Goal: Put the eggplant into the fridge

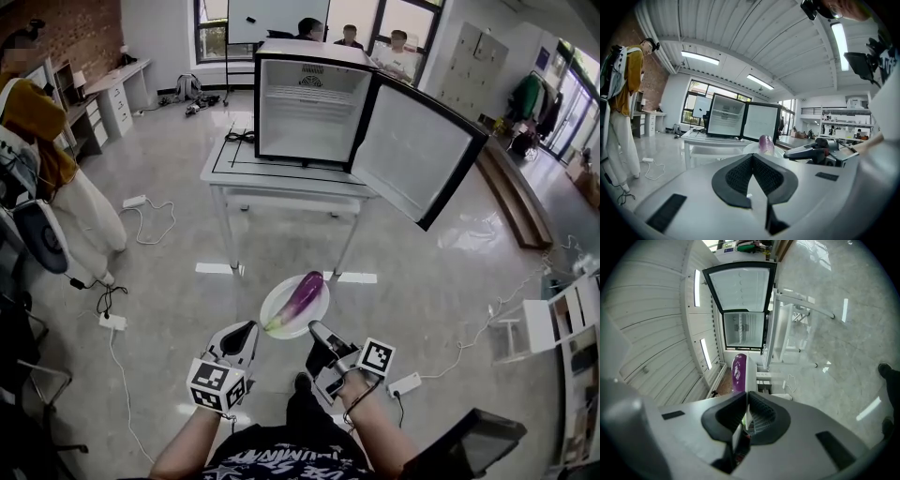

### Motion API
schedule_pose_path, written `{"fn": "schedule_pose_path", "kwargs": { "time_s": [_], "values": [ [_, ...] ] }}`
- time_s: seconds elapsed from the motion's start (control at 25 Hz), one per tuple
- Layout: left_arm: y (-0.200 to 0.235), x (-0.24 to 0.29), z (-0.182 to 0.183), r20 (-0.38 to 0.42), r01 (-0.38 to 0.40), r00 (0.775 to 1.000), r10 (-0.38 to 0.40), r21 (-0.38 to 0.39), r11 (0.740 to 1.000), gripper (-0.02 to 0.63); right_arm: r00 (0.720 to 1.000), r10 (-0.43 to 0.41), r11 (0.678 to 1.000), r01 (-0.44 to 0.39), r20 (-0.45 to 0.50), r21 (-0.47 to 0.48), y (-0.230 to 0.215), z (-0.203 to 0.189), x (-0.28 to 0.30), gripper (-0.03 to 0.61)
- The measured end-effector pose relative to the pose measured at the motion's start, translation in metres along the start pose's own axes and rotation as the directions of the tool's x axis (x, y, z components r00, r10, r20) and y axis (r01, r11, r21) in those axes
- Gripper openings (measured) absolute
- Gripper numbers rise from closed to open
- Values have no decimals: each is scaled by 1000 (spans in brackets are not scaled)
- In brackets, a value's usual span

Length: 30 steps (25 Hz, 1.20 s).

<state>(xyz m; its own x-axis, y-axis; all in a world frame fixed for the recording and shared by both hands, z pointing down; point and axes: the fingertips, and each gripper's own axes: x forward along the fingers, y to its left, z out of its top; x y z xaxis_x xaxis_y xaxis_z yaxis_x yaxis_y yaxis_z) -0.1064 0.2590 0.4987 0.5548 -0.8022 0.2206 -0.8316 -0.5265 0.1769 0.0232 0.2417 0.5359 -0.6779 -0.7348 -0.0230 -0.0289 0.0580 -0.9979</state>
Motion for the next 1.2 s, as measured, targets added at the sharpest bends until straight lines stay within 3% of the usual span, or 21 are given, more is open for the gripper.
{"fn": "schedule_pose_path", "kwargs": {
  "time_s": [0.6,0.92,1.2],
  "values": [
    [17,136,42,1,-57,998,57,0,998,9,998,8,1000,-9,-58,-14,-5,138,59,21],
    [15,190,53,10,-110,994,110,-10,994,9,993,20,1000,-19,-119,10,-10,186,77,21],
    [15,202,51,-28,-130,991,130,6,992,9,992,26,1000,-24,-120,19,-13,210,81,21]
  ]
}}
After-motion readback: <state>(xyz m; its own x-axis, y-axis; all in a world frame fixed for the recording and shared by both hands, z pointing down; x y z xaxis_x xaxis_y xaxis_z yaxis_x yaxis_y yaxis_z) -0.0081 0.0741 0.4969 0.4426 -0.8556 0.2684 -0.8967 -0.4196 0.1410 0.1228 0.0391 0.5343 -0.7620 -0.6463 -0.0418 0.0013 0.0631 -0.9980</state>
